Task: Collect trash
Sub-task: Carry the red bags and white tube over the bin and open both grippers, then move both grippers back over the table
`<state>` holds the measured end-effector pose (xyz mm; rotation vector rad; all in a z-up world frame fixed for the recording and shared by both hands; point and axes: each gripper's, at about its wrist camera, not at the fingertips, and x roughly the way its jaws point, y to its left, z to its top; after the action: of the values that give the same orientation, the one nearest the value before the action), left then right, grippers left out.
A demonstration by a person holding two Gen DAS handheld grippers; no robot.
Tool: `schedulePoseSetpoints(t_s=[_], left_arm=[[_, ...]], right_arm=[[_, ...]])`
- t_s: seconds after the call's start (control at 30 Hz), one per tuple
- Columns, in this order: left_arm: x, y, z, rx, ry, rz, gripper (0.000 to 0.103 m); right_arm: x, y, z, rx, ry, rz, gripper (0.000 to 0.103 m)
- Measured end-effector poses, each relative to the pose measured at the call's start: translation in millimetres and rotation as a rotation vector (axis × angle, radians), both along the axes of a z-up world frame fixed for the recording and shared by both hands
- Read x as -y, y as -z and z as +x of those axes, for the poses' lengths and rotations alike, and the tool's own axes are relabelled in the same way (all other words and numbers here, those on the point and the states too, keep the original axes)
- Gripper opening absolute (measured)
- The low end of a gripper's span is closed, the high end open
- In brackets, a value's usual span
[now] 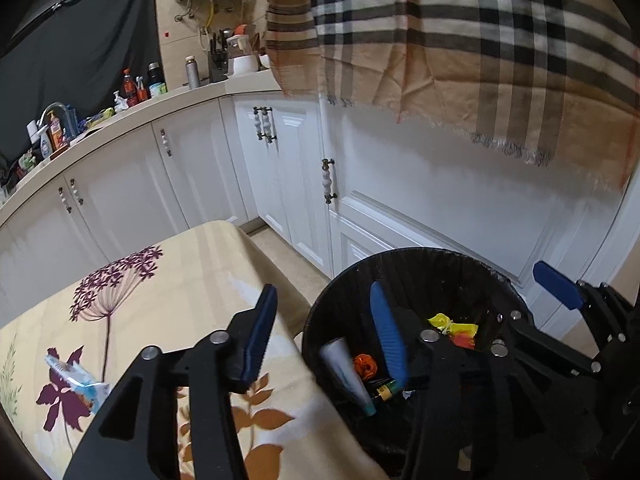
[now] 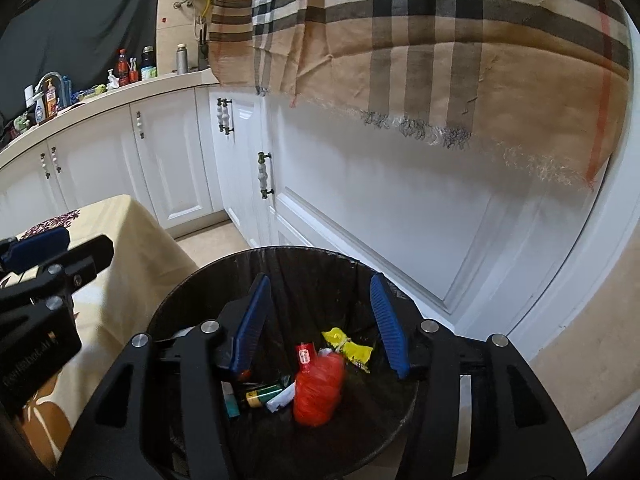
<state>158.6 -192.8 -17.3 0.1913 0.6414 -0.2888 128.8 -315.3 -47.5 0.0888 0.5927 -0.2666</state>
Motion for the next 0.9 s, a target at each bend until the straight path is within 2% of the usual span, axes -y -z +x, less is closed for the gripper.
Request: schedulePoseSetpoints(t_s=[0.3,0.53,0.9], left_arm=[[-52.3,-19.2,-35.3,0.021,-0.068,-0.005,0.059],[-117.7,-24.9,-66.0,0.015,-0.188,0.004,0.061],[-193.6,-22.9,-106.9,0.019,-0.327,-0.001,0.061]], right_arm=[[-30.4,-21.4,-33.6,0.018,-0.083,0.036,0.051],[-69.7,-40.1,-65.2,0.037,-0.179,0.061,0.051],[-130.6,-44.0,-100.7,0.029,-0.295,0.044,0.051]])
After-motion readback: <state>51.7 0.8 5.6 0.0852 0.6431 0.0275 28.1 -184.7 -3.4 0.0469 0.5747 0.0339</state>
